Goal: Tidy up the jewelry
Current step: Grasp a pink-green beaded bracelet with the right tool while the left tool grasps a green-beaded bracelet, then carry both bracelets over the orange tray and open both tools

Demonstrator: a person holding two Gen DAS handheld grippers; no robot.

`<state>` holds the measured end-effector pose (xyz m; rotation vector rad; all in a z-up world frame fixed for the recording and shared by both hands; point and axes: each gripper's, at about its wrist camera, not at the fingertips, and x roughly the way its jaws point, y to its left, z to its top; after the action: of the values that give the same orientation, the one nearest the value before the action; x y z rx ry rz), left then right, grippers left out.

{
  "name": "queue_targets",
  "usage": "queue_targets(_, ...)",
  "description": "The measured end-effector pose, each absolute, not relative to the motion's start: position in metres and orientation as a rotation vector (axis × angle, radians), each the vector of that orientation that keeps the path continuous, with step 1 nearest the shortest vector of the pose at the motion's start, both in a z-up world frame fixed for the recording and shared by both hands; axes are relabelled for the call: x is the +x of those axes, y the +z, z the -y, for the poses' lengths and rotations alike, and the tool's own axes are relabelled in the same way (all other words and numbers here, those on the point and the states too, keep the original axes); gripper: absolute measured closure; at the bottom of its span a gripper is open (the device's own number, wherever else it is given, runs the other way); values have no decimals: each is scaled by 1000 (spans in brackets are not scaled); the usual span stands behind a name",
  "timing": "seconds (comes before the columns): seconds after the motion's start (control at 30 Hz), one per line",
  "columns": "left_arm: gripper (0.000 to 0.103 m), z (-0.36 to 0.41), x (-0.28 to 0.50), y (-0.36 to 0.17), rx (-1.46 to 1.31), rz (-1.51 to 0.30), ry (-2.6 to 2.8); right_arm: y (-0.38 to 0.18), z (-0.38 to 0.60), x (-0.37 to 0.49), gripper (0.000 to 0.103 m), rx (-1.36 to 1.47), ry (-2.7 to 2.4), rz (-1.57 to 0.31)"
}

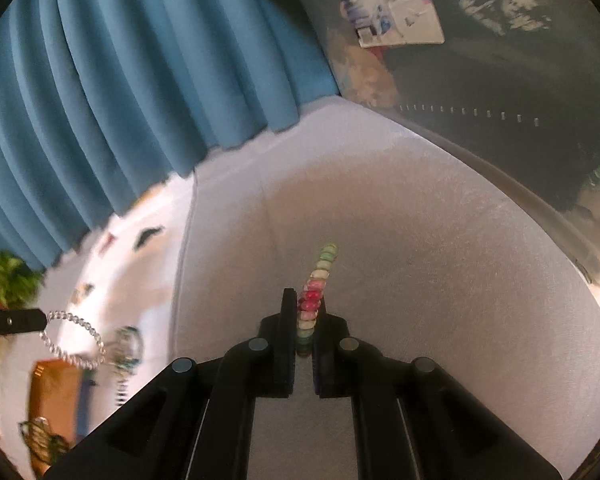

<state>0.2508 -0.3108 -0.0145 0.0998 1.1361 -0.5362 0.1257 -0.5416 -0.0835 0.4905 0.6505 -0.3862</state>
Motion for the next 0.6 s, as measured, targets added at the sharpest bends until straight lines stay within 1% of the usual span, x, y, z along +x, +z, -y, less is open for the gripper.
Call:
queue_targets(0.23,98,278,203,15,76,-1098,-586,-62,517,81,96,517,-333,-622)
queue_targets(0.4,98,259,164,24,96,-1072,-591,-58,492,40,96,499,-326,-663)
queue_targets(0.6,98,229,123,29,105,-1031,-558,-40,461,2,96,428,-319,-688)
